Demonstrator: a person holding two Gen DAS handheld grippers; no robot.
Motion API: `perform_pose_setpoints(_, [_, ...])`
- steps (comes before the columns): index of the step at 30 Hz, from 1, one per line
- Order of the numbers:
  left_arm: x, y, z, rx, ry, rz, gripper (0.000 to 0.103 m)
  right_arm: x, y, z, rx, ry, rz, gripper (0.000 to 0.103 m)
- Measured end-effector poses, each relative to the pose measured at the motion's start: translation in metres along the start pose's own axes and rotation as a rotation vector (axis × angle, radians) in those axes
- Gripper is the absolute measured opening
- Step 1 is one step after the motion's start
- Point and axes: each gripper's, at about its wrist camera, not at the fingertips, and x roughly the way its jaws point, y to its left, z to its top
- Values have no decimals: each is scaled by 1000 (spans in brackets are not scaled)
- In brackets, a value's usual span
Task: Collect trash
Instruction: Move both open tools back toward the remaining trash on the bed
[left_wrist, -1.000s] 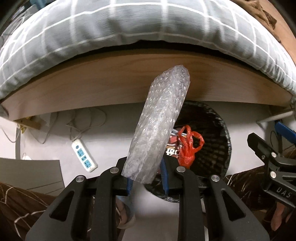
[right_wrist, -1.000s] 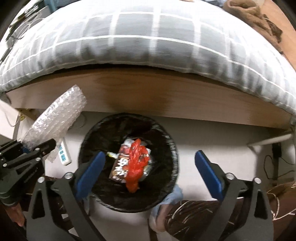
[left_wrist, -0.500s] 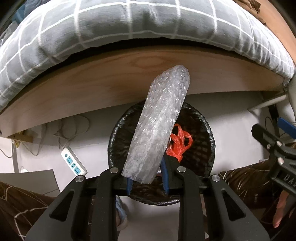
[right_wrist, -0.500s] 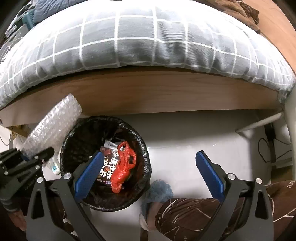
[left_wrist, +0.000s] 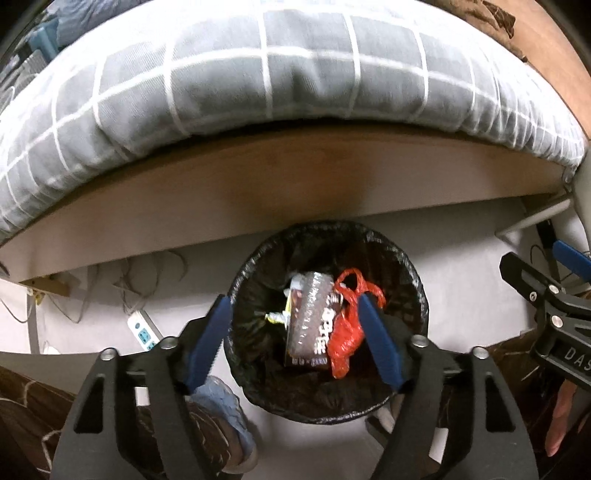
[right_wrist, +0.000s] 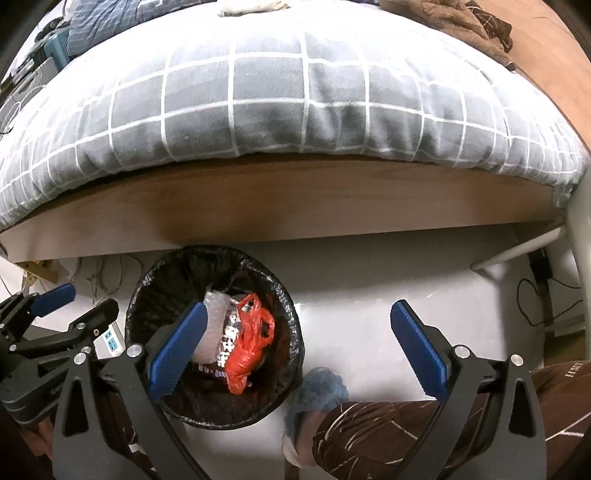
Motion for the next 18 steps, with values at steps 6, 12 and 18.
perform_pose_setpoints(6, [-25, 7, 13, -13, -97, 21, 96, -25, -1, 17, -7, -94, -1, 95])
perform_pose_setpoints(12, [-57, 13, 35, -18, -188, 35, 97, -53, -2, 41, -9, -198, 9, 95])
perform_pose_setpoints(18, [-82, 17, 64, -27, -262, 18, 97, -78, -1, 72, -15, -311, 8, 95])
